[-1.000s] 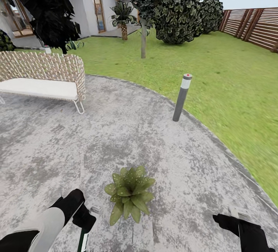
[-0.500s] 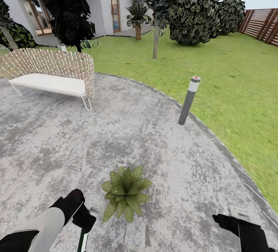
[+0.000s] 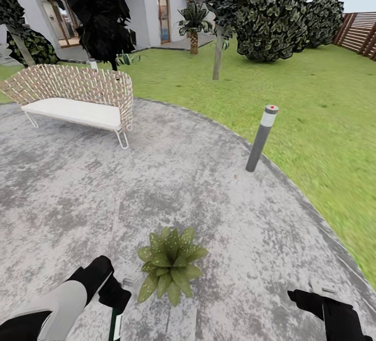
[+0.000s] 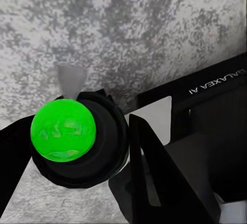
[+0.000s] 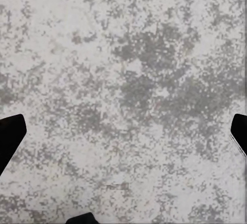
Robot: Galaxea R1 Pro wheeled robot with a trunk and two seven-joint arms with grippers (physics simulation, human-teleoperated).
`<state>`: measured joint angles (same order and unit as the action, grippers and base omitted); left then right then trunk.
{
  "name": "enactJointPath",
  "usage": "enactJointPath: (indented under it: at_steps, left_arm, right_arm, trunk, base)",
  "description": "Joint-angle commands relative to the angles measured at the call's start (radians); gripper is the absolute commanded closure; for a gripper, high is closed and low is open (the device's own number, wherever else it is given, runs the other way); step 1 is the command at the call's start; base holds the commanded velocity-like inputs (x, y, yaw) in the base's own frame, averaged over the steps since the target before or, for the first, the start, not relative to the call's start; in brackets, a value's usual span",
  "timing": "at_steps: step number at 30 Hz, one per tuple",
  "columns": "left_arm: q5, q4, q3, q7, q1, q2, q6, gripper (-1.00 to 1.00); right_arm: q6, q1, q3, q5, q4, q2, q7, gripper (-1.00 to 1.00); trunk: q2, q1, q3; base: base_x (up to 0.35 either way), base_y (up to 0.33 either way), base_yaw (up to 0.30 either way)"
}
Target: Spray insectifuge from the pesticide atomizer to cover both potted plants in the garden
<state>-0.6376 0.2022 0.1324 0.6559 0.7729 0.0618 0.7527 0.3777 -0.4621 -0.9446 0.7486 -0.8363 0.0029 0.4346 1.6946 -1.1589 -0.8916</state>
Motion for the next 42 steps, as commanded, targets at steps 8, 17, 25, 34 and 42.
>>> enactJointPath:
  at_steps: [8, 17, 25, 34, 42]
  left_arm:
    - [-0.012, 0.002, 0.015, 0.007, 0.0, 0.0, 0.005, 1.0]
    - [-0.011, 0.0, 0.015, 0.006, 0.0, 0.0, 0.005, 1.0]
    - [-0.013, 0.0, 0.016, 0.006, 0.0, 0.0, 0.005, 1.0]
    - [-0.013, 0.0, 0.016, 0.006, 0.0, 0.001, 0.005, 1.0]
    - [-0.012, 0.0, 0.016, 0.005, 0.0, 0.0, 0.005, 1.0]
  right_arm:
    - [0.001, -0.001, -0.003, 0.009, -0.001, 0.001, 0.009, -1.0]
    - [0.001, -0.001, -0.003, 0.008, -0.001, 0.0, 0.009, -1.0]
    - [0.001, -0.001, -0.003, 0.009, -0.001, 0.001, 0.009, -1.0]
    - [0.001, -0.001, -0.003, 0.009, -0.001, 0.0, 0.009, -1.0]
    - [0.001, -0.001, -0.003, 0.008, -0.001, 0.0, 0.009, -1.0]
  trunk:
    - [0.0, 0.0, -0.001]
    - [0.0, 0.0, -0.001]
    - [0.0, 0.0, -0.001]
    - [0.0, 0.0, -0.001]
    - [0.0, 0.0, -0.001]
  base:
    - [0.156, -0.164, 0.139]
    - [-0.04, -0.042, 0.146]
    - [-0.228, -0.21, 0.091]
    - [-0.031, -0.026, 0.234]
    - [-0.067, -0.11, 0.03]
